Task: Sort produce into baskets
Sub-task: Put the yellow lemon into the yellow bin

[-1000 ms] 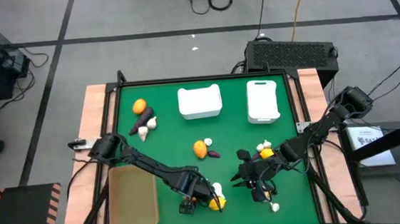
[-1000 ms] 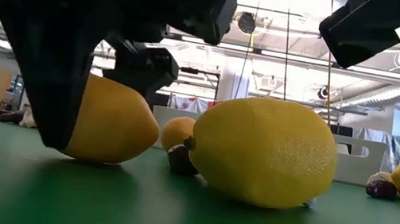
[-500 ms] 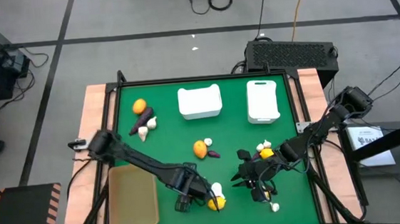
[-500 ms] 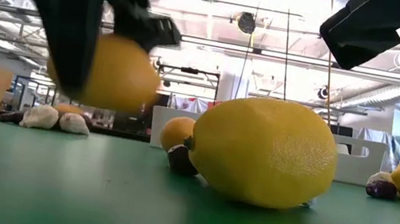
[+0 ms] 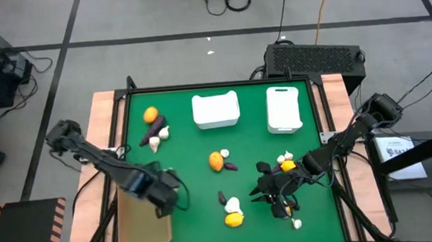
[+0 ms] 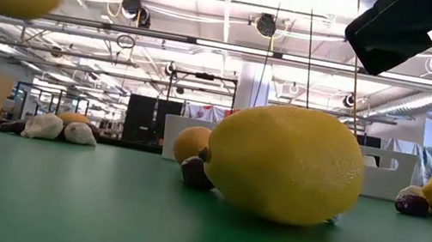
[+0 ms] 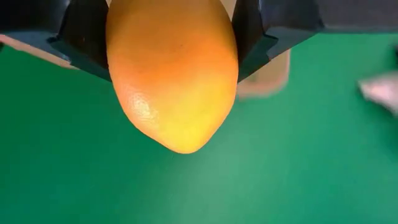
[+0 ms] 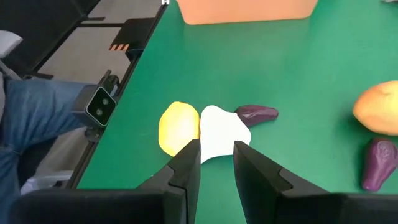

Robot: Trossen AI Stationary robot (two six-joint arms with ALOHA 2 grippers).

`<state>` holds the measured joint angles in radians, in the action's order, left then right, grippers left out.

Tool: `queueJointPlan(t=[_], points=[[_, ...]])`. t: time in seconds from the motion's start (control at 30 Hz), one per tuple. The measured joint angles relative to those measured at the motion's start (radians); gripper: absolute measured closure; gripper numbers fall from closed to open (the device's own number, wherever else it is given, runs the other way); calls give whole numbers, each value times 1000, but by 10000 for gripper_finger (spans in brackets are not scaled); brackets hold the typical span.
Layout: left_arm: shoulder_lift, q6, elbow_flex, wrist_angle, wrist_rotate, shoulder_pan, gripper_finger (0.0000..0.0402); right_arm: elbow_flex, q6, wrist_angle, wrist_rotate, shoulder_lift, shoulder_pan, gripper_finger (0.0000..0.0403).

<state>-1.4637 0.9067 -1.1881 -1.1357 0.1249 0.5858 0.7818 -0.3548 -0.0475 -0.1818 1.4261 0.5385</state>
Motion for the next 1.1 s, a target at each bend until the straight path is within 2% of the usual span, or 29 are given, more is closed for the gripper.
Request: queueJointPlan(t=[0.2, 0.33, 0.53, 0.67, 0.97, 1.1], points=[[117, 275, 157, 2, -55, 86, 152, 0, 0, 0, 0, 0, 0, 316], [139, 380, 243, 9, -91, 122, 152, 0, -2, 0, 0, 0, 1, 316], [138, 394, 313, 129, -94, 128, 152, 0, -10, 0, 0, 0, 1, 316], [138, 389, 314, 131, -94, 128, 147, 0, -11, 0, 0, 0, 1, 316], [138, 362, 314, 123, -91, 128, 87, 0, -2, 3, 1, 0, 1, 316], [138, 362, 311, 121, -99, 119, 79, 0, 11, 17, 2, 0, 1, 316]])
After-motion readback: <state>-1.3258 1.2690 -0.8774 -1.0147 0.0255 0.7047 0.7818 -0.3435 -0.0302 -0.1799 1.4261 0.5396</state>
